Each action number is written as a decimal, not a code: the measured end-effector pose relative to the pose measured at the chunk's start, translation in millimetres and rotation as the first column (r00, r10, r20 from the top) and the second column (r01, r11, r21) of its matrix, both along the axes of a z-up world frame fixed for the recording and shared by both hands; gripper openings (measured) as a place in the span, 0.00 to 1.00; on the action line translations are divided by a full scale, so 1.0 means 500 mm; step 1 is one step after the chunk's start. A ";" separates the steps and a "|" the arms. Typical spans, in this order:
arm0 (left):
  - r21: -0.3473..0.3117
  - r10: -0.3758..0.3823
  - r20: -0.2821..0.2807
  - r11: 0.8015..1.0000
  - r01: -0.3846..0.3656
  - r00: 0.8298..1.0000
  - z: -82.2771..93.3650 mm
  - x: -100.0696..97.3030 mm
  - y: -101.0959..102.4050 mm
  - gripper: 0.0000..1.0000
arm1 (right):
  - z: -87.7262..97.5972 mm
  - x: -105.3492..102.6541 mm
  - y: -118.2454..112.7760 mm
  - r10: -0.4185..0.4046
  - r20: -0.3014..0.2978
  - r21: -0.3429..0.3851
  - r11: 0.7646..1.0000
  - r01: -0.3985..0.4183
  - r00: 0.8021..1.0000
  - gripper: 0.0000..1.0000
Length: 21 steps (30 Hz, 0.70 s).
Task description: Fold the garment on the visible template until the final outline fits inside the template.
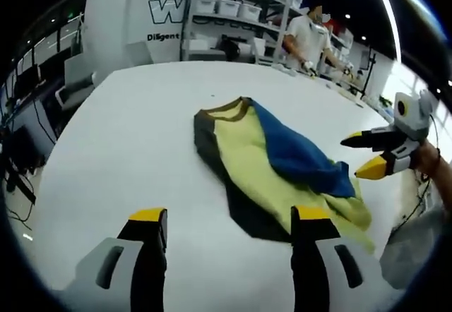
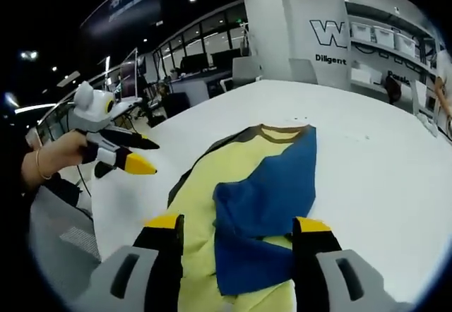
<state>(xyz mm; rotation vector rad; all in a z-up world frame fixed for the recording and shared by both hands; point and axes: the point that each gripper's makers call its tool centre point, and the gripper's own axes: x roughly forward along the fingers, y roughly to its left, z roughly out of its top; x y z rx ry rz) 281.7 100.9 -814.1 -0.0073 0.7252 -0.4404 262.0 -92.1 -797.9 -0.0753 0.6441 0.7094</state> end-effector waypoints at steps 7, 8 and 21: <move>-0.002 -0.032 -0.008 0.999 0.032 0.999 -0.038 0.029 -0.026 0.59 | -0.044 0.012 0.011 0.048 0.007 -0.056 0.997 -0.047 0.999 0.40; -0.002 -0.028 -0.011 1.000 0.028 1.000 -0.044 0.033 -0.028 0.60 | -0.050 0.013 0.014 0.052 0.003 -0.057 0.997 -0.051 0.999 0.38; -0.014 -0.046 -0.016 0.999 0.046 0.999 -0.087 0.052 -0.048 0.47 | -0.082 0.034 0.019 0.060 0.005 -0.086 0.995 -0.059 0.998 0.15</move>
